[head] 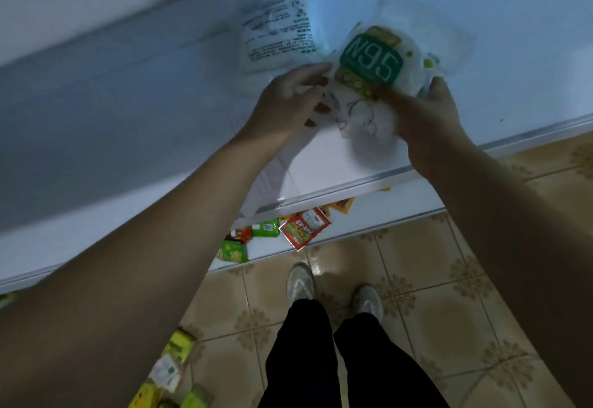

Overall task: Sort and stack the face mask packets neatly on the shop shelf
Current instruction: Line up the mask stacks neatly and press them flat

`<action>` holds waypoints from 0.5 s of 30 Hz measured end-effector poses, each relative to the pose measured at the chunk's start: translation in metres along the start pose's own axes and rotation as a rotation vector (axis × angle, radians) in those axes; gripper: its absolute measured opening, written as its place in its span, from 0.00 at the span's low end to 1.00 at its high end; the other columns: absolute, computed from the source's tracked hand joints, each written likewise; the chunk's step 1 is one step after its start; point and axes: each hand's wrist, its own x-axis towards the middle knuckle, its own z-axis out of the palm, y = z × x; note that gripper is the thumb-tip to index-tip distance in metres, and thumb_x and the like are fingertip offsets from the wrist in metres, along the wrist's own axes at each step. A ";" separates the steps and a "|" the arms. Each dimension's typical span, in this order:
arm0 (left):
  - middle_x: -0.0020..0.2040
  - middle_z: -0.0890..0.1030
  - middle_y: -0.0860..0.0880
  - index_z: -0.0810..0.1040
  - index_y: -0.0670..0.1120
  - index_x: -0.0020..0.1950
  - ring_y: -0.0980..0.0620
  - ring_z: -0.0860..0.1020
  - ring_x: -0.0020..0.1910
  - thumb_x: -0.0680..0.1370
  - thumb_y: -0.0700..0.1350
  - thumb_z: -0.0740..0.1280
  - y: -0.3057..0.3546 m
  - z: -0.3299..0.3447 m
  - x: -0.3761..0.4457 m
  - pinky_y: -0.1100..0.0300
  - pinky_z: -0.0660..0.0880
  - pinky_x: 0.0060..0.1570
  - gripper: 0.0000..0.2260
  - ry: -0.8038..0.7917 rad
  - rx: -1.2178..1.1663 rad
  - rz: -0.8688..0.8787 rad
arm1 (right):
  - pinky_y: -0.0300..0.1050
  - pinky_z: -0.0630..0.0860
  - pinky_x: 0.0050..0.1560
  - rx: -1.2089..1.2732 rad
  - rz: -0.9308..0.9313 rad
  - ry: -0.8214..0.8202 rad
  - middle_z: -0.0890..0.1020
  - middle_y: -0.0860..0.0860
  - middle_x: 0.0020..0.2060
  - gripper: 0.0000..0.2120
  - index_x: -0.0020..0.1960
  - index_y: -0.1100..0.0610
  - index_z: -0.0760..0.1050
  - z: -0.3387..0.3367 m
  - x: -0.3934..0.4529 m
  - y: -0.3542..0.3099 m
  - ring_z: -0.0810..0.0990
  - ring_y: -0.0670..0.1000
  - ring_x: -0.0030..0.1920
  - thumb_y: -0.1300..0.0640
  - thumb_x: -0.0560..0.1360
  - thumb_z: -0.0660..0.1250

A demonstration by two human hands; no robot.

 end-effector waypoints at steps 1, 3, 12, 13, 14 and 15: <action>0.58 0.81 0.47 0.79 0.49 0.64 0.49 0.82 0.52 0.75 0.42 0.63 -0.004 -0.005 0.006 0.53 0.80 0.54 0.17 0.121 0.123 0.044 | 0.60 0.82 0.51 0.003 0.011 0.050 0.84 0.55 0.53 0.40 0.62 0.57 0.75 -0.003 0.003 0.002 0.85 0.55 0.51 0.45 0.54 0.81; 0.62 0.77 0.43 0.78 0.45 0.65 0.44 0.76 0.61 0.73 0.44 0.65 -0.015 -0.016 0.022 0.55 0.73 0.62 0.21 0.371 0.442 0.089 | 0.60 0.82 0.51 0.006 0.028 0.049 0.85 0.55 0.52 0.38 0.61 0.58 0.76 -0.011 0.009 0.002 0.86 0.55 0.50 0.45 0.55 0.80; 0.74 0.65 0.45 0.65 0.57 0.77 0.35 0.65 0.69 0.76 0.57 0.69 -0.033 -0.041 0.096 0.43 0.71 0.65 0.31 0.262 0.941 0.118 | 0.55 0.81 0.57 -0.078 -0.065 -0.058 0.85 0.53 0.54 0.19 0.63 0.57 0.75 -0.042 0.013 0.004 0.84 0.52 0.53 0.51 0.75 0.71; 0.73 0.67 0.45 0.68 0.57 0.76 0.35 0.67 0.67 0.77 0.55 0.68 -0.031 -0.040 0.096 0.44 0.71 0.64 0.27 0.294 0.938 0.144 | 0.53 0.81 0.57 -0.217 -0.111 -0.018 0.84 0.51 0.53 0.19 0.62 0.55 0.76 -0.043 0.013 0.004 0.84 0.50 0.52 0.48 0.76 0.70; 0.71 0.69 0.44 0.69 0.57 0.75 0.35 0.68 0.65 0.78 0.55 0.66 -0.030 -0.040 0.094 0.46 0.71 0.64 0.25 0.311 0.942 0.161 | 0.50 0.81 0.55 -0.357 -0.173 0.019 0.84 0.50 0.52 0.18 0.61 0.55 0.76 -0.044 0.012 0.004 0.83 0.50 0.52 0.45 0.76 0.68; 0.70 0.70 0.44 0.70 0.57 0.75 0.35 0.70 0.64 0.79 0.55 0.65 -0.026 -0.041 0.093 0.48 0.71 0.64 0.24 0.330 0.939 0.169 | 0.47 0.80 0.54 -0.490 -0.229 0.055 0.83 0.50 0.52 0.19 0.60 0.55 0.76 -0.045 0.011 0.003 0.82 0.50 0.51 0.43 0.77 0.66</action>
